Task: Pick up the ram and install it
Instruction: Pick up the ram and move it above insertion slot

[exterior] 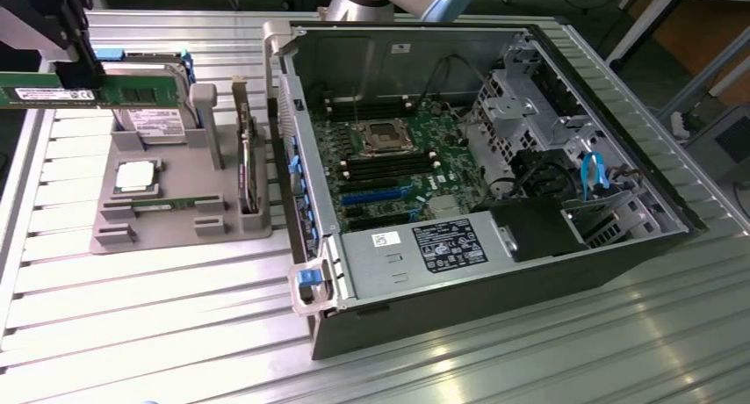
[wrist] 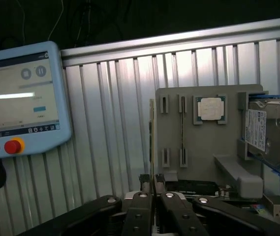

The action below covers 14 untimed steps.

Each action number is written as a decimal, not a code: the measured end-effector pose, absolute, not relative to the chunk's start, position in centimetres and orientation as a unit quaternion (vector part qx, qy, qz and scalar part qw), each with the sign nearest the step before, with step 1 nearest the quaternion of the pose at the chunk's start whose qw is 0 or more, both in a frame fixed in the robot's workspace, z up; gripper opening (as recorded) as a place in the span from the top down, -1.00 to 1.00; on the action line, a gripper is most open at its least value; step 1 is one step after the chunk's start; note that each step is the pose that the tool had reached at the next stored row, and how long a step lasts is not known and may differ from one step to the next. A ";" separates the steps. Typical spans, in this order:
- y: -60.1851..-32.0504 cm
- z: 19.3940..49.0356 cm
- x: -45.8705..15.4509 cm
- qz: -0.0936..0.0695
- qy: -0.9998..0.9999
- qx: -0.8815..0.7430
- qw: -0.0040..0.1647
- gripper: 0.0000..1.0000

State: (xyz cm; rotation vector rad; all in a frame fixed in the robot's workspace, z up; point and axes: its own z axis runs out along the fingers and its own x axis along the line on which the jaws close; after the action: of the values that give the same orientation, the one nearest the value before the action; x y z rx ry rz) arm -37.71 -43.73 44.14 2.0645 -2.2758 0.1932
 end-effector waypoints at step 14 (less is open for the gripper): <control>-43.7 46.8 -37.7 0.067 -0.738 0.670 0.035 0.77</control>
State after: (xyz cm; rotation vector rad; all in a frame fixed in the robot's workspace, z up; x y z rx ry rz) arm -37.70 -43.74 46.76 2.0593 -2.2695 0.2054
